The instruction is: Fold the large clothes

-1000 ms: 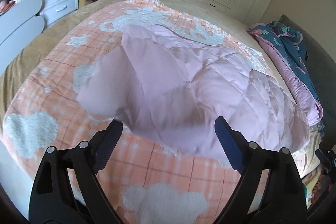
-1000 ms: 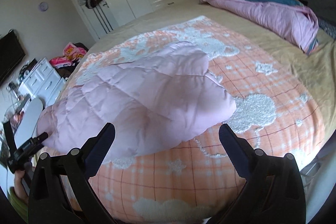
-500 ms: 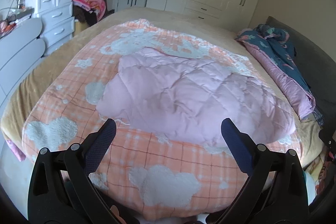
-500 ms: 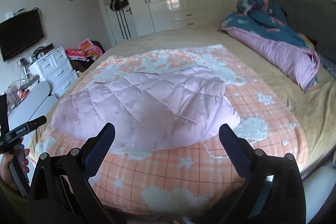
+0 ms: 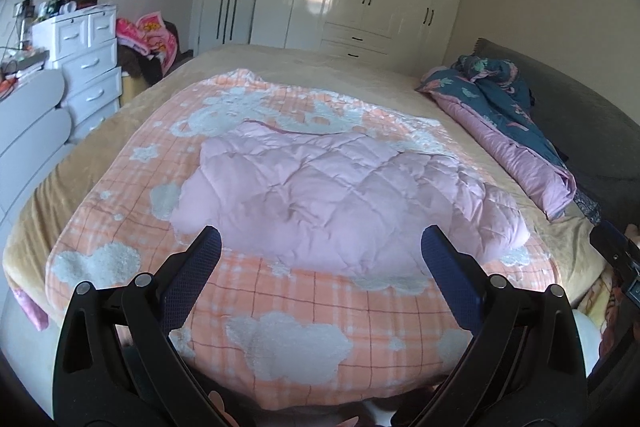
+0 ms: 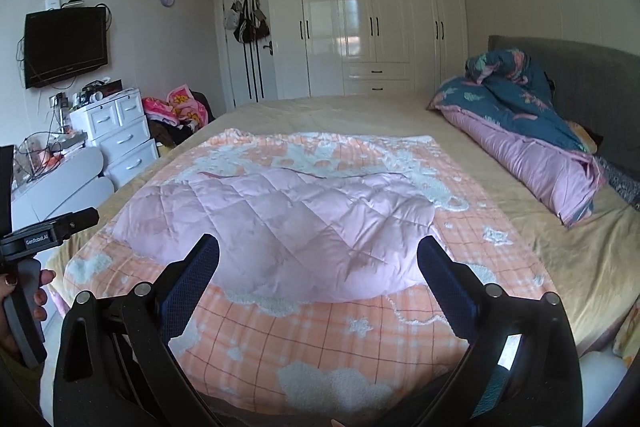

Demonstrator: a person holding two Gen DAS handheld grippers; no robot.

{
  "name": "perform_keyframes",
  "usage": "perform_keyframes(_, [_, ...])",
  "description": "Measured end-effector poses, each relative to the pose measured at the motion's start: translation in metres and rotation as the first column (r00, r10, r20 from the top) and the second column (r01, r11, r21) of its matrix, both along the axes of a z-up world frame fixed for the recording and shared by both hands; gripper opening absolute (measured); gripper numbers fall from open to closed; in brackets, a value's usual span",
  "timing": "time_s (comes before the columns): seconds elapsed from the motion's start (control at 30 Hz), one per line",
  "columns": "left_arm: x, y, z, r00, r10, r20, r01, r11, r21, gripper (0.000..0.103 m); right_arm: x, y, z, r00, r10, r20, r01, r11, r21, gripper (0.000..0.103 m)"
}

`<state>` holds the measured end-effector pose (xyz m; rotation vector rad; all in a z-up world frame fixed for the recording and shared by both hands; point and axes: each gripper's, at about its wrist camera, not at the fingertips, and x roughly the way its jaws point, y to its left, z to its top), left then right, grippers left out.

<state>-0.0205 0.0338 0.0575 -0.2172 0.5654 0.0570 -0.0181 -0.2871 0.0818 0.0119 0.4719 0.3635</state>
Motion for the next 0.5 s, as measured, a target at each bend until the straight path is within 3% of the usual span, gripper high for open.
perform_keyframes(0.2, [-0.006, -0.017, -0.007, 1.0, -0.022, 0.021, 0.021, 0.999, 0.026, 0.094, -0.012, -0.001, -0.01, 1.0, -0.019, 0.025, 0.019, 1.0, -0.009, 0.099])
perform_keyframes(0.5, [-0.003, -0.037, -0.034, 0.997, -0.08, -0.022, 0.08, 0.997, 0.015, 0.094, -0.005, 0.002, -0.052, 0.995, -0.041, -0.094, 0.04, 0.999, -0.019, 0.099])
